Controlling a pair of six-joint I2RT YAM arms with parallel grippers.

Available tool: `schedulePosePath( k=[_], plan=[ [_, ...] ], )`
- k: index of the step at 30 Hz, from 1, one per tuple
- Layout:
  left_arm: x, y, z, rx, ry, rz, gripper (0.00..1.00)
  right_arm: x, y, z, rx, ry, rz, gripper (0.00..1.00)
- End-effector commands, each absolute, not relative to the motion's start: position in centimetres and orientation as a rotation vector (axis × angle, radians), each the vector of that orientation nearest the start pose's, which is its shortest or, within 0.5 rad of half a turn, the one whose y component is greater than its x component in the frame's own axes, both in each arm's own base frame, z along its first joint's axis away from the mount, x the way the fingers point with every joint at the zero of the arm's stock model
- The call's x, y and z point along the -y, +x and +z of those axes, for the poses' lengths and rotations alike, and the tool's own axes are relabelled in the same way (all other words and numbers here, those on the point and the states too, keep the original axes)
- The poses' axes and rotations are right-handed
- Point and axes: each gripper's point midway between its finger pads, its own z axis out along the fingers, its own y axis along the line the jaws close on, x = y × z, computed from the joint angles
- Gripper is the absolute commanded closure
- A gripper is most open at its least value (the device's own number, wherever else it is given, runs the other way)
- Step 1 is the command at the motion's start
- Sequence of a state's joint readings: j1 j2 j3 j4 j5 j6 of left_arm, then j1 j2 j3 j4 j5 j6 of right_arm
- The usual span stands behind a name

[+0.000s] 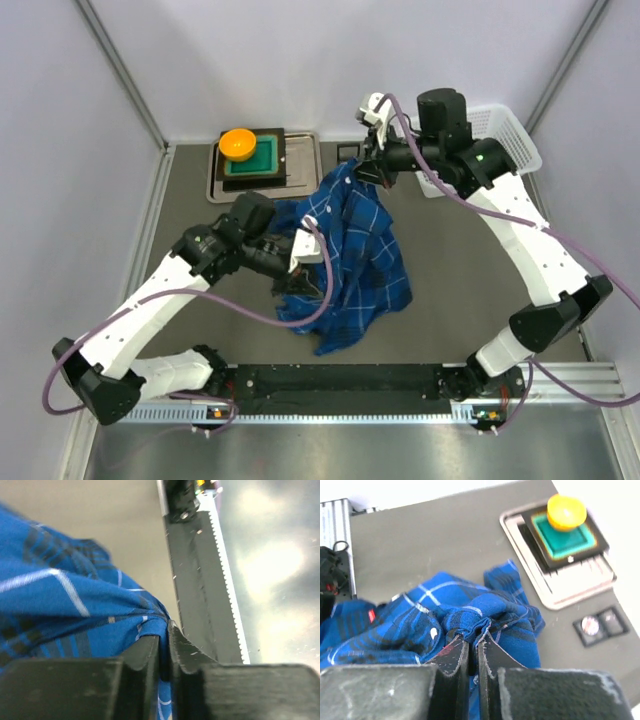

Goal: Pin the brooch onto the clothing

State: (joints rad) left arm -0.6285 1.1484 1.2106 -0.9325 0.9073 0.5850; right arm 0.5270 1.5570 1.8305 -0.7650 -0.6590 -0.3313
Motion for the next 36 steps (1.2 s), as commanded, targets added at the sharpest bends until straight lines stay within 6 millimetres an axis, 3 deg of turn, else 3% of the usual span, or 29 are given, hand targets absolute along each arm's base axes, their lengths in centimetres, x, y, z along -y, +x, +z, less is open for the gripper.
schedulePosePath(
  k=[1,2,3,4,5,6,7,9,10,12,15,17,22,24,27,28,32,36],
  plan=[
    [28.2,10.8,27.2,-1.482,1.682,-1.217,0.53,-32.2,27.0,39.1,-1.449,-1.381,0.826,1.00],
    [28.4,8.9,26.8,-1.434,1.773,-1.231,0.44,-33.4,24.6,39.0,-1.416,-1.435,0.869,0.90],
    [27.2,7.3,25.6,-1.478,1.854,-1.216,0.40,-33.8,23.5,38.5,-1.412,-1.462,0.891,0.56],
    [26.6,6.6,24.9,-1.412,1.939,-1.178,0.36,-33.9,22.4,36.5,-1.450,-1.492,0.915,0.35],
    [25.6,5.7,24.3,-1.413,2.000,-1.167,0.35,-34.0,21.0,36.2,-1.453,-1.506,0.933,0.17],
    [24.2,5.0,23.7,-1.456,2.041,-1.158,0.34,-33.6,21.0,35.3,-1.501,-1.491,0.917,0.01],
    [23.2,5.6,22.9,-1.534,2.055,-1.069,0.34,-33.0,20.9,33.4,-1.580,-1.481,0.914,0.01],
    [21.6,5.9,23.2,-1.583,2.042,-1.003,0.37,-31.1,21.3,32.3,-1.678,-1.414,0.846,0.01],
    [20.6,5.6,23.3,-1.577,2.050,-1.004,0.37,-30.1,21.2,30.2,-1.740,-1.412,0.835,0.01],
    [19.1,7.5,23.9,-1.615,1.922,-0.940,0.37,-27.7,21.5,29.7,-1.800,-1.323,0.857,0.01],
    [17.2,11.3,23.6,-1.651,1.790,-0.778,0.37,-25.5,21.0,25.7,-1.966,-1.240,0.926,0.01],
    [16.8,14.3,23.8,-1.637,1.723,-0.686,0.37,-24.8,20.6,24.4,-1.989,-1.241,0.932,0.01],
    [16.4,19.4,23.4,-1.669,1.625,-0.709,0.39,-25.4,18.2,20.4,-2.020,-1.329,1.033,0.06],
    [16.5,21.4,23.2,-1.668,1.564,-0.740,0.39,-25.9,18.7,19.0,-2.019,-1.349,0.973,0.13],
    [15.1,25.1,23.9,-1.692,1.324,-0.783,0.40,-27.6,18.3,17.5,-1.996,-1.421,0.940,0.24],
    [13.6,26.2,23.6,-1.739,1.203,-0.799,0.39,-28.0,18.1,17.2,-1.995,-1.435,0.941,0.26],
    [11.4,27.6,22.7,-1.790,1.079,-0.787,0.38,-30.0,17.4,16.1,-1.961,-1.499,0.890,0.36],
    [9.8,27.8,21.4,-1.838,0.999,-0.793,0.38,-31.3,17.0,16.0,-1.918,-1.543,0.855,0.60]
  ],
)
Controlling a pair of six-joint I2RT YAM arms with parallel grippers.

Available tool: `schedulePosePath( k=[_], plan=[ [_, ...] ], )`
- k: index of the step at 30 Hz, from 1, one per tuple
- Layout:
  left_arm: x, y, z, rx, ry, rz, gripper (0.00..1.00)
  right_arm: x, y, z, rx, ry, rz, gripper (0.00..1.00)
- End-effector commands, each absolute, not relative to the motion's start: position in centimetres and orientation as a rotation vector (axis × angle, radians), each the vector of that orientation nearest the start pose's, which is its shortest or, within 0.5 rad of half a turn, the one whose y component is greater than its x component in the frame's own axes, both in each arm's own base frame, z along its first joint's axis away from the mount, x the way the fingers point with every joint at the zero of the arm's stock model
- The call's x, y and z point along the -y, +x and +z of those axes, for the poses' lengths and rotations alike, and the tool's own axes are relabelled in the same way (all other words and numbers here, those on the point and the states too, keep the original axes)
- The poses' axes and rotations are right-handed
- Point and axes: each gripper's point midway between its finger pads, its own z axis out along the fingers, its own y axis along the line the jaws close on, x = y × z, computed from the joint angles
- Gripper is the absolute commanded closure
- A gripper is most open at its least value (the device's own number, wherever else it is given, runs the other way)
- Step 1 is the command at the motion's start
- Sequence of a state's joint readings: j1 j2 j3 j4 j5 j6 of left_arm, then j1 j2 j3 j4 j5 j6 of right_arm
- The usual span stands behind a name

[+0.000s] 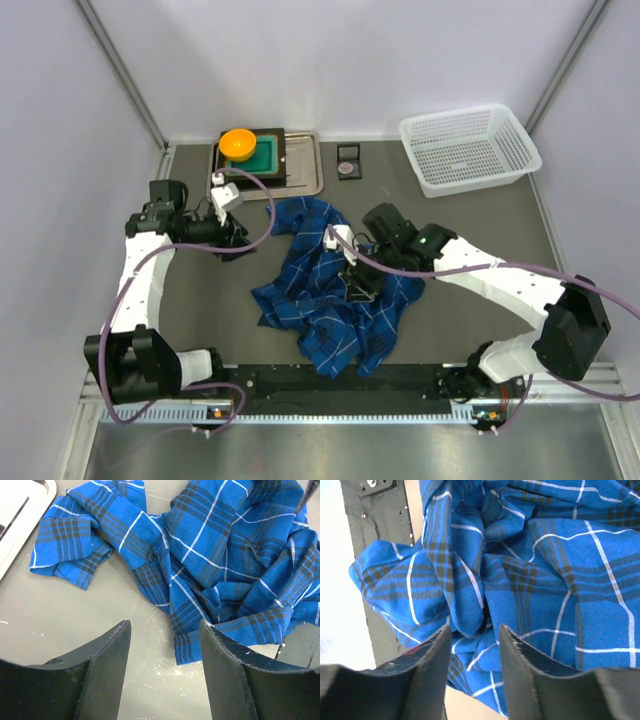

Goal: Pin the brooch onto the clothing

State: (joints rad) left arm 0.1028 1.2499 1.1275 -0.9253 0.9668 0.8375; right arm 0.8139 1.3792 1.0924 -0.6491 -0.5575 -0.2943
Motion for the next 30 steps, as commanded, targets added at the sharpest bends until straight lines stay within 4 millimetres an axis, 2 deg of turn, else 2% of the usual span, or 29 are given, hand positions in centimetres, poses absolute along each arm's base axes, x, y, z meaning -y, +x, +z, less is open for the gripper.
schedulePosePath(
  k=[1,7,12,16,17,19,21,22,23,25,27,28,30],
  plan=[
    [9.3,27.8,21.1,-1.849,0.976,-0.796,0.38,-31.4,16.9,16.0,-1.920,-1.548,0.853,0.62],
    [8.3,27.9,20.5,-1.861,0.948,-0.795,0.38,-31.5,15.5,14.8,-1.936,-1.595,0.887,0.67],
    [7.7,28.0,19.5,-1.891,0.944,-0.795,0.38,-31.1,14.1,13.7,-1.950,-1.632,0.891,0.61],
    [7.7,27.9,19.0,-1.898,0.946,-0.806,0.37,-31.0,14.5,12.5,-1.976,-1.645,0.826,0.56],
    [7.7,27.8,18.9,-1.897,0.951,-0.809,0.37,-30.9,15.3,11.9,-1.994,-1.632,0.778,0.57],
    [7.7,27.5,18.4,-1.909,0.952,-0.816,0.36,-31.0,16.1,11.6,-2.013,-1.612,0.732,0.59],
    [7.6,27.4,18.1,-1.916,0.965,-0.809,0.36,-30.8,17.2,11.7,-2.041,-1.571,0.658,0.83],
    [7.6,27.0,17.7,-1.933,0.973,-0.810,0.36,-30.7,17.5,12.1,-2.061,-1.535,0.638,0.99],
    [7.5,26.8,17.6,-1.932,0.992,-0.798,0.36,-30.3,18.3,12.6,-2.062,-1.507,0.582,1.00],
    [7.3,26.7,17.4,-1.908,1.046,-0.759,0.36,-29.3,18.7,15.0,-1.998,-1.495,0.520,1.00],
    [7.3,26.8,17.9,-1.850,1.104,-0.721,0.37,-27.3,20.6,17.4,-1.946,-1.432,0.391,1.00],
    [7.4,26.9,18.1,-1.821,1.129,-0.714,0.37,-26.0,21.0,19.9,-1.874,-1.404,0.354,1.00],
    [8.0,26.6,18.4,-1.748,1.199,-0.713,0.36,-24.0,22.7,23.5,-1.802,-1.318,0.262,1.00]
  ],
)
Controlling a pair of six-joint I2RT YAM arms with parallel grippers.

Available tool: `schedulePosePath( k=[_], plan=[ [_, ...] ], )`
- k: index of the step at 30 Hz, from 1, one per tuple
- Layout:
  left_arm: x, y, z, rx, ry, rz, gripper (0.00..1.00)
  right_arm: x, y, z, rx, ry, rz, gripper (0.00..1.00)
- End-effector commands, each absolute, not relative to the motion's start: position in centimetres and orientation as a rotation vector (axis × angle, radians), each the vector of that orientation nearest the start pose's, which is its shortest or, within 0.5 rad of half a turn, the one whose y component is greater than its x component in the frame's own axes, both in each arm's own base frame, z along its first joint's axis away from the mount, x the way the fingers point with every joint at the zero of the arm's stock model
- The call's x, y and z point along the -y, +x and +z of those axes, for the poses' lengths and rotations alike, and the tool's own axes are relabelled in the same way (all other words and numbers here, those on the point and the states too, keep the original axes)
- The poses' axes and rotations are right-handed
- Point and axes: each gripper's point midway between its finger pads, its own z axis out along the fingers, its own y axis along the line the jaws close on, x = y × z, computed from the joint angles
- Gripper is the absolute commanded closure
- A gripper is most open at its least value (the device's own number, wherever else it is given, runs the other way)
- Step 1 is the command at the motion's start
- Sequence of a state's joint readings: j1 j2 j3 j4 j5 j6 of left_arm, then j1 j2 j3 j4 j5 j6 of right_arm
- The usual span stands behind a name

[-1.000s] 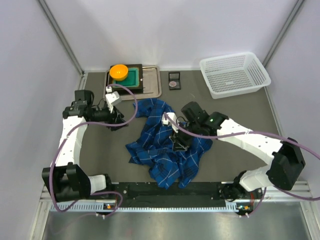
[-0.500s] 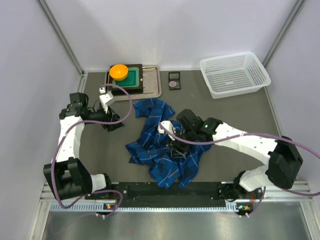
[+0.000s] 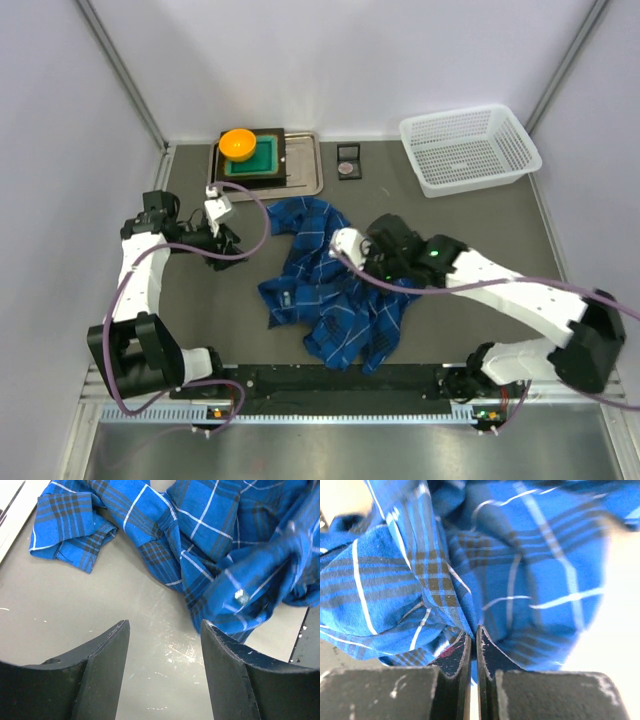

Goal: Pin the brooch onto the clothing

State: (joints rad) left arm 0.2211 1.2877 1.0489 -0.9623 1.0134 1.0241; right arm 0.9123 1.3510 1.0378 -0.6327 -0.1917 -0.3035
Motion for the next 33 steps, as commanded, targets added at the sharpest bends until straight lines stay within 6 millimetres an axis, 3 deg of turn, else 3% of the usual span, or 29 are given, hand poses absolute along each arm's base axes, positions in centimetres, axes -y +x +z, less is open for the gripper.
schedulePosePath(
  k=[1,5,9,12,13,16,20,22,24,26,27,33],
  plan=[
    [8.3,26.7,18.6,-1.730,1.222,-0.709,0.34,-22.5,23.0,26.2,-1.719,-1.297,0.221,1.00],
    [10.0,27.1,17.9,-1.692,1.325,-0.711,0.34,-18.5,23.6,31.4,-1.574,-1.228,0.010,1.00],
    [13.2,25.9,16.2,-1.571,1.547,-0.697,0.33,-15.6,23.2,32.5,-1.521,-1.217,-0.117,1.00],
    [14.9,25.5,15.5,-1.510,1.595,-0.677,0.32,-14.3,21.9,33.4,-1.468,-1.218,-0.124,1.00],
    [15.3,26.5,15.9,-1.459,1.598,-0.628,0.32,-13.9,21.6,33.6,-1.453,-1.225,-0.130,1.00],
    [16.2,26.7,15.2,-1.395,1.645,-0.598,0.31,-12.7,20.4,33.7,-1.394,-1.265,-0.162,1.00],
    [17.9,26.9,13.5,-1.311,1.772,-0.596,0.30,-10.2,20.1,31.9,-1.354,-1.333,-0.320,1.00],
    [19.4,27.3,13.1,-1.286,1.812,-0.625,0.18,-8.9,20.0,31.5,-1.349,-1.329,-0.387,1.00],
    [21.2,27.6,13.2,-1.226,1.857,-0.611,0.16,-7.1,20.6,30.1,-1.436,-1.279,-0.479,1.00],
    [22.3,28.3,12.4,-1.202,1.885,-0.585,0.16,-5.5,20.8,28.9,-1.491,-1.241,-0.563,1.00],
    [23.8,28.6,12.7,-1.133,1.906,-0.554,0.16,-5.1,20.8,28.6,-1.503,-1.222,-0.577,1.00],
    [29.0,30.2,11.0,-1.008,1.985,-0.497,0.16,-2.7,20.3,28.8,-1.548,-1.085,-0.638,1.00]
  ],
)
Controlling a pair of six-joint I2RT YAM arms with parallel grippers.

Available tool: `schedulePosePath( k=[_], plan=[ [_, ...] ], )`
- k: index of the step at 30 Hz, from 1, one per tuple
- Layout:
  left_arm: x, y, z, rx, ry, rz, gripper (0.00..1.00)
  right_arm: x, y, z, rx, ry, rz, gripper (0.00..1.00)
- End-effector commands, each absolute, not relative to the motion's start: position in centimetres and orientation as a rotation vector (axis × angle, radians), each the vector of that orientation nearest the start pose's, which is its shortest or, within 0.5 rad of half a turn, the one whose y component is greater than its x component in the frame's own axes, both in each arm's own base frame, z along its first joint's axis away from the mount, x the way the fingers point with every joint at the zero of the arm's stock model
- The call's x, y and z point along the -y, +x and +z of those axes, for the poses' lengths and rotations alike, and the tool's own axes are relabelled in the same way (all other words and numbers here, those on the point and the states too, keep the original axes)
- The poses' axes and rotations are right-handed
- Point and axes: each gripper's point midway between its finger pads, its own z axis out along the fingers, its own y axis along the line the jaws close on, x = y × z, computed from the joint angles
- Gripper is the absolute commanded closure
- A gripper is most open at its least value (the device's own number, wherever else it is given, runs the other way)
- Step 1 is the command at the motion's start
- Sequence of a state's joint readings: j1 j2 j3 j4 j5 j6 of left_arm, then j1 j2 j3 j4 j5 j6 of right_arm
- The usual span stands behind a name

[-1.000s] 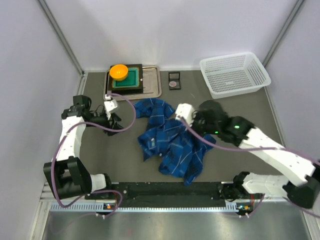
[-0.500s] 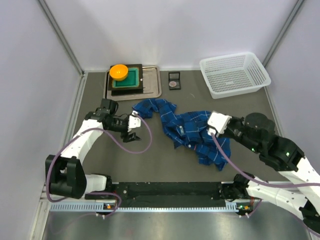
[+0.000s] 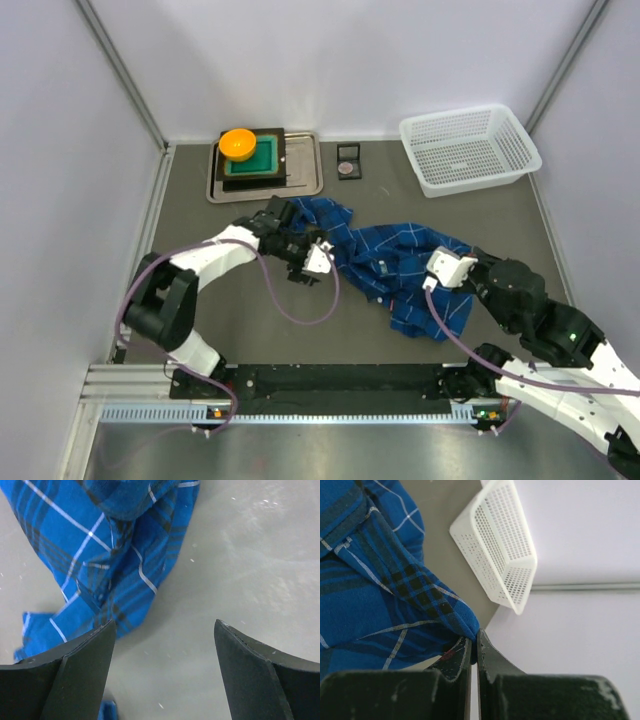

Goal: Pin the brooch onto the clothing

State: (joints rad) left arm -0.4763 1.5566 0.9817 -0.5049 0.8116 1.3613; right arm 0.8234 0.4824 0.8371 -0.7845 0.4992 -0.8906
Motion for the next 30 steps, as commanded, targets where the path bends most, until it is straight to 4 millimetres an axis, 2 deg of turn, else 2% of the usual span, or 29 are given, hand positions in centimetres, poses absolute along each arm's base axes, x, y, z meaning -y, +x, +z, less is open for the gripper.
schedulePosePath(
  k=[1,2,4,6,7,9,11,12,15,16,17,18,19,20,21,22,23,24,25,26,27,28,29,30],
  plan=[
    [29.4,30.6,9.8,-1.012,2.007,-0.494,0.16,-2.6,20.2,29.0,-1.547,-1.077,-0.637,1.00],
    [30.0,30.7,9.3,-0.992,2.031,-0.479,0.18,-2.6,20.1,29.0,-1.544,-1.082,-0.630,1.00],
    [30.6,32.3,8.7,-0.993,2.037,-0.422,0.21,-2.6,20.1,29.2,-1.544,-1.077,-0.622,1.00],
    [31.0,33.2,8.7,-1.024,2.014,-0.408,0.25,-2.7,20.2,29.2,-1.549,-1.079,-0.622,1.00],
    [30.5,33.3,7.6,-1.064,2.047,-0.405,0.29,-2.9,20.2,29.3,-1.547,-1.079,-0.613,1.00],
    [30.3,33.9,7.4,-1.088,2.064,-0.387,0.50,-3.1,20.3,29.2,-1.559,-1.068,-0.600,1.00],
    [29.3,34.6,7.0,-1.184,2.062,-0.349,0.69,-3.6,20.5,29.2,-1.566,-1.060,-0.570,1.00],
    [29.0,35.3,7.6,-1.238,2.016,-0.331,0.85,-4.0,20.7,29.2,-1.577,-1.054,-0.557,1.00],
    [26.1,37.8,11.6,-1.405,1.822,-0.274,1.00,-5.2,21.4,30.5,-1.563,-1.036,-0.516,1.00],
    [25.1,38.2,14.2,-1.449,1.723,-0.270,1.00,-6.4,22.2,31.3,-1.558,-1.039,-0.500,1.00],
    [22.7,39.0,15.6,-1.505,1.657,-0.258,1.00,-7.0,22.7,31.8,-1.554,-1.040,-0.493,1.00],
    [21.2,38.9,18.0,-1.513,1.605,-0.243,1.00,-7.3,23.4,32.2,-1.563,-1.033,-0.491,1.00],
    [19.8,38.9,19.3,-1.534,1.571,-0.236,1.00,-9.2,24.7,32.9,-1.561,-1.070,-0.448,1.00],
    [17.1,39.2,20.3,-1.581,1.530,-0.192,1.00,-9.9,25.5,33.4,-1.565,-1.076,-0.430,1.00],
    [15.6,38.1,21.7,-1.600,1.510,-0.161,1.00,-10.6,26.5,33.7,-1.582,-1.085,-0.422,1.00],
    [14.3,37.5,22.2,-1.626,1.490,-0.136,1.00,-11.0,27.5,36.1,-1.562,-1.053,-0.397,1.00],
    [12.3,37.0,22.2,-1.663,1.464,-0.110,1.00,-12.0,29.3,35.6,-1.598,-1.078,-0.394,1.00],
    [11.4,33.8,22.2,-1.695,1.505,-0.146,1.00,-12.3,30.0,36.4,-1.596,-1.065,-0.378,1.00],
    [11.0,31.9,21.7,-1.622,1.646,-0.124,1.00,-12.7,30.4,37.9,-1.566,-1.061,-0.343,1.00],
    [11.1,29.0,19.5,-1.589,1.762,-0.193,1.00,-13.2,30.7,37.5,-1.560,-1.092,-0.331,1.00],
    [11.7,25.4,19.8,-1.483,1.833,-0.245,1.00,-13.5,30.6,37.3,-1.535,-1.145,-0.338,1.00],
    [12.9,22.2,18.8,-1.387,1.948,-0.294,1.00,-14.2,30.1,35.2,-1.532,-1.220,-0.301,1.00],
    [13.5,19.3,15.7,-1.380,2.003,-0.369,1.00,-13.9,29.2,34.8,-1.491,-1.270,-0.305,1.00],
    [13.8,17.4,15.7,-1.305,2.031,-0.317,0.98,-14.1,28.3,31.0,-1.505,-1.369,-0.274,1.00]
  ],
)
